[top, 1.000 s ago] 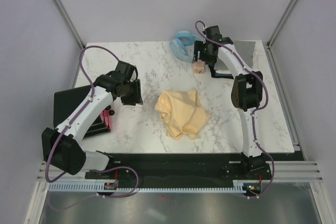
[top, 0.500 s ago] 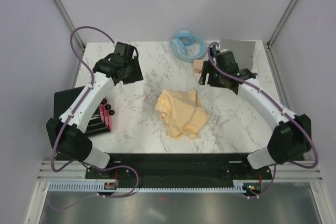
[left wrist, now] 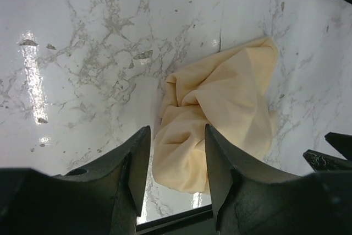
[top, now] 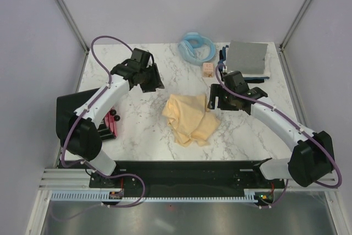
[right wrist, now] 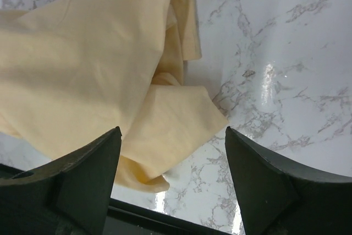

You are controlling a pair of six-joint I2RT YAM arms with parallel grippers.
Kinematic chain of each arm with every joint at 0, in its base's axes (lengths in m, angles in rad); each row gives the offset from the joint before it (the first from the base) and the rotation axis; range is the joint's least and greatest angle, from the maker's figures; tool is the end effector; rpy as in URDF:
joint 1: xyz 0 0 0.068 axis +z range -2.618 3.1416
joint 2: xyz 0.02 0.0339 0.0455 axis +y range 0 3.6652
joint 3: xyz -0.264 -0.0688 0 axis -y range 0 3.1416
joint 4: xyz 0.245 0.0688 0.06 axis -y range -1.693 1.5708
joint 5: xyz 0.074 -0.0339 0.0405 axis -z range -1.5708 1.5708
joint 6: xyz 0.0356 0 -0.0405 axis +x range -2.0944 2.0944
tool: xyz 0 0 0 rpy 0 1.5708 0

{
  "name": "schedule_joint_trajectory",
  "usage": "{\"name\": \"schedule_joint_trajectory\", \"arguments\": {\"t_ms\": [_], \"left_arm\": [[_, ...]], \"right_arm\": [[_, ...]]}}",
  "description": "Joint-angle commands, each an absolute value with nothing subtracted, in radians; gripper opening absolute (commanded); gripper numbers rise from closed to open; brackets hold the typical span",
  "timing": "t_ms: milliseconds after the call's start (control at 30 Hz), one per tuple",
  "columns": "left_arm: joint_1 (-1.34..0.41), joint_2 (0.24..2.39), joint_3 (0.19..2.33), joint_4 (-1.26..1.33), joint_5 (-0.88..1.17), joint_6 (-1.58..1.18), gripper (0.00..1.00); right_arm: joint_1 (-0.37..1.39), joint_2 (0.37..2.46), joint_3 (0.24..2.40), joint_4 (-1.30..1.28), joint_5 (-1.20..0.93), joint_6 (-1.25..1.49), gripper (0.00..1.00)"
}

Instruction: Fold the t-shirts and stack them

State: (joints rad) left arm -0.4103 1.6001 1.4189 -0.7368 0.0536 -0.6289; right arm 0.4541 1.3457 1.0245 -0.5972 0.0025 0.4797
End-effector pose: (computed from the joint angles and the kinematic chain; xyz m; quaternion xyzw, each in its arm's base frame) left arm 0.3166 -0.1398 0.3052 -0.0947 0.9422 -0.1812 0.2656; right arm 0.2508 0.1223 0.2633 0.0125 0.9472 0.1432 0.2867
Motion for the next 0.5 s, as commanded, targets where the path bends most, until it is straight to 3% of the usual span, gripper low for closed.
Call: {"name": "schedule_joint_trajectory", "arguments": {"t_ms": [0,467], "left_arm": [[-0.436,1.594,1.417,-0.680,0.150,-0.620,0.51],[-0.534,1.612,1.388,-0.696,0.209,-0.634,0.50]], "right_arm": [[0.460,1.316,1.036,-0.557,-0.171,0.521,0.84],[0.518,1.332,0.985,-0.526,-0.167,0.555,0.82]]}}
